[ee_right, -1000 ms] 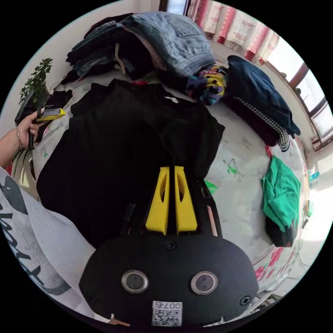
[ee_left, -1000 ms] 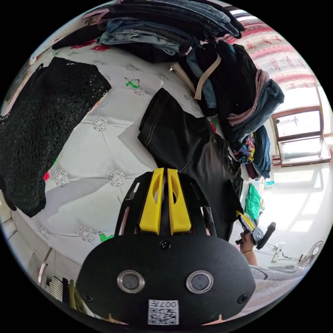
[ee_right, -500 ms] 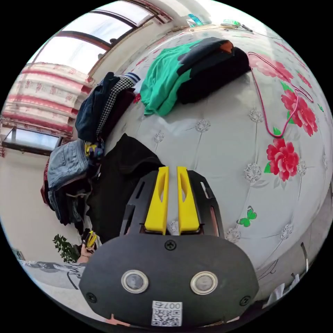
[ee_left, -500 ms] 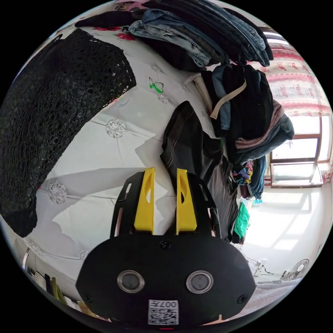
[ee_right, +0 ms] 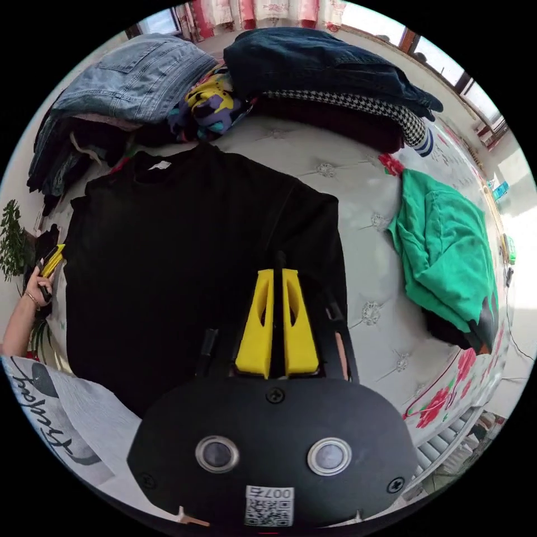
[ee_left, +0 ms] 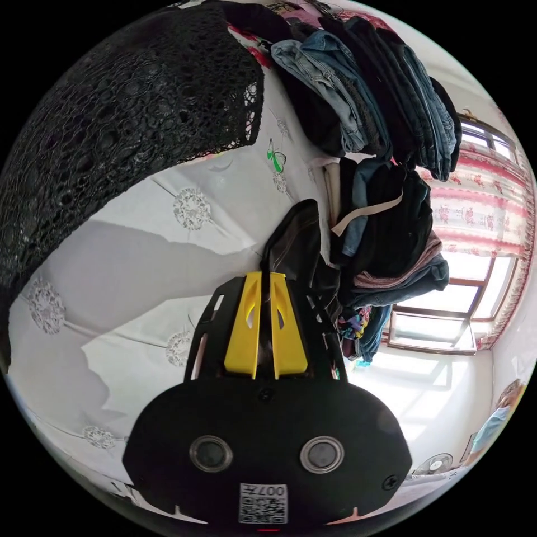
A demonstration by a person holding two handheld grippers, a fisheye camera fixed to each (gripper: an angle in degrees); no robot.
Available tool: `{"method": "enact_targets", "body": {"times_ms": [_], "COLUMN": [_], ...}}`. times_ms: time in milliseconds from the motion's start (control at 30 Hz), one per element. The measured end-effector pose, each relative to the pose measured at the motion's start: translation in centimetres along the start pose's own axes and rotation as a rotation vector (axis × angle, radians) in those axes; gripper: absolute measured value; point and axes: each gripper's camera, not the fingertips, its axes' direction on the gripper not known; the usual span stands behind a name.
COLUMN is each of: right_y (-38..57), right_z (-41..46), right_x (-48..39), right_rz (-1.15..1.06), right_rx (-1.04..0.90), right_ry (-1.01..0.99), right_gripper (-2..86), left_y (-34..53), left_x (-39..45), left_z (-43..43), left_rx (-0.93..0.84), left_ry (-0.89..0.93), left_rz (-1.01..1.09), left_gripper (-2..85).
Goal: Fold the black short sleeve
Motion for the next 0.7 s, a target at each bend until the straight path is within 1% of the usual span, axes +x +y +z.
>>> {"method": "enact_targets", "body": {"times_ms": [33, 100, 133, 200, 267, 333, 367, 400, 433, 467, 533, 567, 600, 633, 667, 700], "right_y": [-0.3, -0.7, -0.9, -0.8, -0.1, 1.6, 2.0, 2.8, 3.6, 4.0, 5.6, 6.0, 6.8, 7.3, 7.4, 7.6], "right_z": [-0.9, -3.0, -4.4, -6.1, -7.0, -7.9, -8.0, -8.0, -7.8, -7.6, -6.6, -6.3, -5.7, -5.0, -4.6, -3.9], "right_x": [1.2, 3.6, 5.7, 9.3, 12.4, 14.1, 14.1, 13.7, 12.8, 12.2, 9.9, 9.3, 8.1, 7.0, 6.5, 5.5], "right_rz": [0.037, 0.088, 0.156, 0.284, 0.395, 0.489, 0.49, 0.475, 0.445, 0.428, 0.368, 0.353, 0.325, 0.298, 0.285, 0.257], "right_rx": [0.03, 0.089, 0.131, 0.161, 0.174, 0.221, 0.228, 0.232, 0.235, 0.233, 0.22, 0.218, 0.215, 0.2, 0.188, 0.162], "right_ry": [0.058, 0.098, 0.125, 0.155, 0.123, 0.104, 0.097, 0.078, 0.057, 0.045, -0.03, -0.06, -0.123, -0.181, -0.209, -0.256], "right_gripper": [1.1, 0.8, 0.7, 1.0, 1.1, 1.2, 1.2, 1.3, 1.5, 1.6, 2.1, 2.2, 2.6, 2.9, 3.0, 3.2], "left_y": [0.2, 0.6, 1.0, 1.7, 2.5, 3.8, 4.2, 5.3, 6.9, 7.9, 12.9, 14.5, 17.8, 21.3, 23.0, 26.2], "left_x": [0.4, 1.4, 2.4, 4.4, 7.0, 11.7, 13.2, 16.6, 20.5, 22.5, 29.9, 31.4, 33.8, 35.0, 35.2, 34.8], "left_z": [-0.2, -0.5, -0.6, -0.7, -0.6, -0.1, 0.1, 0.8, 1.8, 2.4, 6.4, 7.7, 10.7, 13.8, 15.3, 18.1], "left_rx": [0.009, 0.032, 0.043, 0.059, 0.074, 0.064, 0.055, 0.021, -0.027, -0.059, -0.257, -0.324, -0.475, -0.599, -0.646, -0.735], "left_ry": [0.022, 0.055, 0.082, 0.107, 0.131, 0.151, 0.151, 0.144, 0.145, 0.146, 0.155, 0.162, 0.16, 0.101, 0.062, -0.034], "left_rz": [0.004, 0.023, 0.049, 0.095, 0.165, 0.3, 0.351, 0.474, 0.619, 0.697, 0.997, 1.064, 1.188, 1.282, 1.33, 1.409], "left_gripper": [-0.3, -0.5, -0.6, -0.7, -0.7, -0.7, -0.7, -0.6, -0.5, -0.4, 0.4, 0.9, 1.8, 3.0, 3.6, 4.3]}}
